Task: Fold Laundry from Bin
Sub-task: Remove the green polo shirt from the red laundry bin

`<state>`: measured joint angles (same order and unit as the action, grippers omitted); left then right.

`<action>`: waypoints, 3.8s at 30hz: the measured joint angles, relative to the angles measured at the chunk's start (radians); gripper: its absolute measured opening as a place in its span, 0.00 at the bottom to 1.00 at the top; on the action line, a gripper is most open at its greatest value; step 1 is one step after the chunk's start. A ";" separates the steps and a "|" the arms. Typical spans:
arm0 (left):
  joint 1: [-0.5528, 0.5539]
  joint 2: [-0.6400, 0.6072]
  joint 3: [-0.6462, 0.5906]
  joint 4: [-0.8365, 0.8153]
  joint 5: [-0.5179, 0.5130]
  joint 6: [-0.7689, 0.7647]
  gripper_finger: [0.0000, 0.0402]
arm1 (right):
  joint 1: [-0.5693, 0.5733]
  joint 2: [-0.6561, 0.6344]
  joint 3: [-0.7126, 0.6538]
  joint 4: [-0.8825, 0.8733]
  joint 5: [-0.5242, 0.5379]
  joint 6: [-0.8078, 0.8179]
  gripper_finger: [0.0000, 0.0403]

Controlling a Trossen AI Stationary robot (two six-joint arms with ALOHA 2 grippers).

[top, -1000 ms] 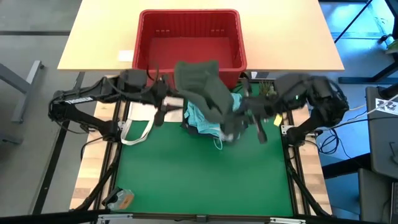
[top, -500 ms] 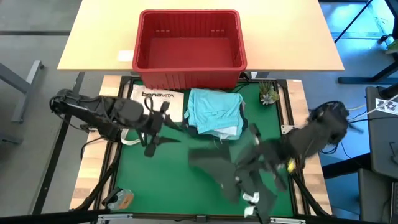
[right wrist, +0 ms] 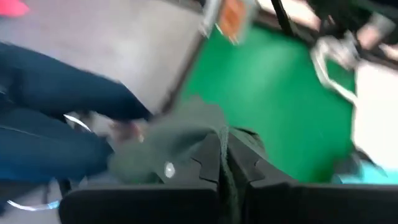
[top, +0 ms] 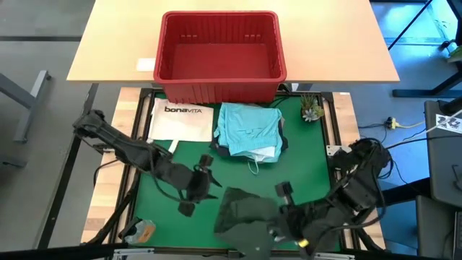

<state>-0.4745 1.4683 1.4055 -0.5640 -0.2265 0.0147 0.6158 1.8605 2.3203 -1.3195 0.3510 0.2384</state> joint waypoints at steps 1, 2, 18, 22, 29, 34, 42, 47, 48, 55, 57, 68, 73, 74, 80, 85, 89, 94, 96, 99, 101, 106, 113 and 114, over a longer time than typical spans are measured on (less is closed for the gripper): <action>-0.002 0.017 0.000 0.000 -0.001 -0.010 0.41 | -0.003 0.003 0.000 -0.050 0.012 0.026 0.01; -0.004 0.033 0.000 0.000 -0.001 -0.016 0.41 | -0.007 0.004 0.000 -0.099 0.026 0.057 0.01; -0.002 0.302 0.000 -0.004 0.012 -0.224 0.41 | -0.070 -0.253 -0.640 -0.223 0.166 0.391 0.01; -0.002 0.365 0.000 -0.005 0.056 -0.329 0.41 | -0.107 -0.306 -0.738 -0.225 0.171 0.420 0.01; 0.009 0.446 0.000 -0.004 0.000 -0.464 0.41 | -0.112 -0.333 -0.848 -0.218 0.135 0.420 0.01; 0.049 0.507 0.000 -0.001 -0.072 -0.509 0.41 | -0.112 -0.332 -0.918 -0.200 0.127 0.412 0.01; 0.127 0.570 -0.001 0.011 -0.013 -0.548 0.41 | -0.112 -0.332 -0.957 -0.192 0.127 0.408 0.01; 0.145 0.569 -0.001 -0.001 0.080 -0.548 0.35 | -0.112 -0.332 -0.957 -0.196 0.127 0.408 0.01; 0.145 0.566 -0.001 -0.014 0.078 -0.548 0.31 | -0.112 -0.332 -0.957 -0.198 0.127 0.409 0.01; 0.141 0.561 -0.001 -0.177 0.075 -0.632 0.02 | -0.112 -0.332 -0.957 -0.228 0.138 0.498 0.01; 0.133 0.555 -0.001 -0.248 0.074 -0.660 0.02 | -0.112 -0.332 -0.957 -0.256 0.163 0.542 0.01; 0.066 0.359 0.000 -0.514 0.094 -0.822 0.00 | -0.189 -0.376 -0.944 -0.251 0.189 0.539 0.01; 0.038 0.259 0.000 -0.609 0.270 -0.958 0.00 | -0.271 -0.377 -0.945 -0.252 0.150 0.513 0.01; 0.033 0.235 0.000 -0.622 0.314 -0.980 0.00 | -0.288 -0.377 -0.945 -0.251 0.144 0.507 0.01; 0.018 0.088 0.000 -0.652 0.495 -1.106 0.00 | -0.383 -0.377 -0.945 -0.252 0.092 0.431 0.01; 0.017 -0.033 0.000 -0.661 0.536 -1.166 0.00 | -0.438 -0.377 -0.945 -0.252 0.066 0.407 0.01; 0.028 -0.102 0.000 -0.697 0.408 -1.186 0.00 | -0.478 -0.377 -0.945 -0.252 0.006 0.357 0.01; 0.055 -0.106 -0.002 -0.801 0.196 -1.208 0.00 | -0.509 -0.371 -0.968 -0.248 -0.039 0.307 0.01; 0.077 -0.102 -0.021 -0.825 0.157 -1.211 0.00 | -0.524 -0.371 -0.999 -0.250 -0.049 0.297 0.01; 0.111 -0.099 -0.078 -0.823 0.099 -1.226 0.00 | -0.549 -0.371 -1.055 -0.249 -0.041 0.295 0.01; 0.133 -0.100 -0.122 -0.819 0.057 -1.244 0.00 | -0.562 -0.371 -1.090 -0.249 -0.032 0.302 0.01; 0.169 -0.099 -0.208 -0.808 0.015 -1.241 0.00 | -0.571 -0.371 -1.134 -0.252 -0.030 0.302 0.01; 0.176 -0.102 -0.142 -0.843 -0.087 -1.144 0.00 | -0.571 -0.384 -1.059 -0.252 0.008 0.228 0.01; 0.178 -0.102 -0.122 -0.863 -0.106 -1.133 0.00 | -0.571 -0.391 -1.044 -0.248 0.024 0.223 0.01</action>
<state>-0.2966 1.3666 1.2831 -1.4267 -0.3328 -1.1179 0.0448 1.4693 1.2767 -1.5673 0.3749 0.4613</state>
